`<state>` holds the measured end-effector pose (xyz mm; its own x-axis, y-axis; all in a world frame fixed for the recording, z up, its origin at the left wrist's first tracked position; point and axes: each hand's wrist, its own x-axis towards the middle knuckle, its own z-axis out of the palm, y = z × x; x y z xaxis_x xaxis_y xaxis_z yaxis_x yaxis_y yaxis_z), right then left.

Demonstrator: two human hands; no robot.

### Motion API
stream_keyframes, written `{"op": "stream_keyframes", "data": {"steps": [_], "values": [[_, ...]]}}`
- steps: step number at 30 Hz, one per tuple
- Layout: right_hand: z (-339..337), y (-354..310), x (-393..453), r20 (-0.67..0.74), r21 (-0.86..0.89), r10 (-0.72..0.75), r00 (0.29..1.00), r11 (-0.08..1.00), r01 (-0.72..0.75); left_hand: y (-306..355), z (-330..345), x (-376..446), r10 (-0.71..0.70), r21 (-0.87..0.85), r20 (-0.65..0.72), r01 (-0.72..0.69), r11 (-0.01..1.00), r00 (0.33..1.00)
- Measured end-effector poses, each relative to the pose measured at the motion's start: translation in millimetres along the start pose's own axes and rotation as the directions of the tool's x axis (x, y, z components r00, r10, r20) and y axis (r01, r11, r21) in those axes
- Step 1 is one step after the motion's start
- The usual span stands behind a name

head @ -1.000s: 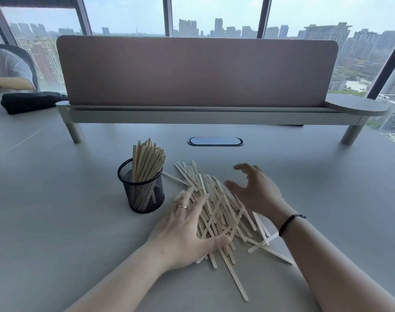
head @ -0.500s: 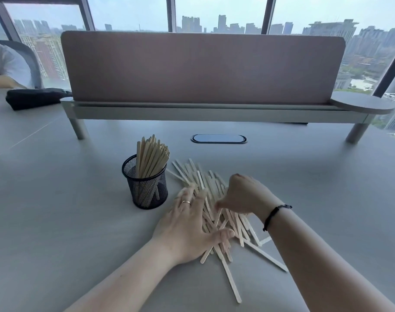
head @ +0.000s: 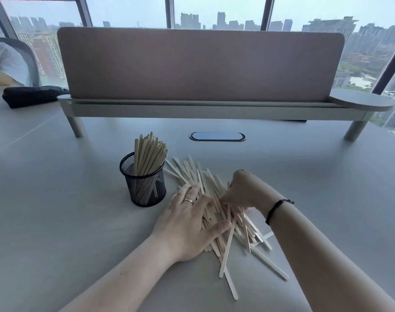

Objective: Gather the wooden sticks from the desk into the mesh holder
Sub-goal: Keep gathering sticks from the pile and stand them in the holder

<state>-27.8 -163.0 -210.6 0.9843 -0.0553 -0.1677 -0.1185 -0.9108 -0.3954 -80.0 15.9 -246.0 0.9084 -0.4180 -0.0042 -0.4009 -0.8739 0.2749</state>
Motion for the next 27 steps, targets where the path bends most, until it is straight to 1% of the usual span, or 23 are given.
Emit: {"op": "stream_keyframes", "data": {"steps": [6,12,16,23,27], "values": [[-1,-5,-8,0.029,-0.003,-0.010,1.000,1.000,0.010,-1,2,1,-0.027,0.003,0.005,0.027,1.000,1.000],[-5,-7,-8,0.098,-0.033,0.001,0.995,0.999,0.002,3,0,0,-0.022,0.018,-0.067,0.023,1.000,0.998],[-5,-7,-6,0.113,-0.060,0.023,0.993,0.998,-0.016,3,2,1,-0.073,-0.080,-0.118,0.064,0.995,0.990],[-3,-9,-4,0.059,-0.174,0.025,0.998,0.985,-0.014,1,6,4,-0.113,-0.165,-0.170,0.085,0.983,0.979],[-1,-6,-4,0.013,-0.164,0.004,1.000,0.986,-0.002,-1,7,5,-0.134,-0.190,-0.192,0.097,0.977,0.972]]}}
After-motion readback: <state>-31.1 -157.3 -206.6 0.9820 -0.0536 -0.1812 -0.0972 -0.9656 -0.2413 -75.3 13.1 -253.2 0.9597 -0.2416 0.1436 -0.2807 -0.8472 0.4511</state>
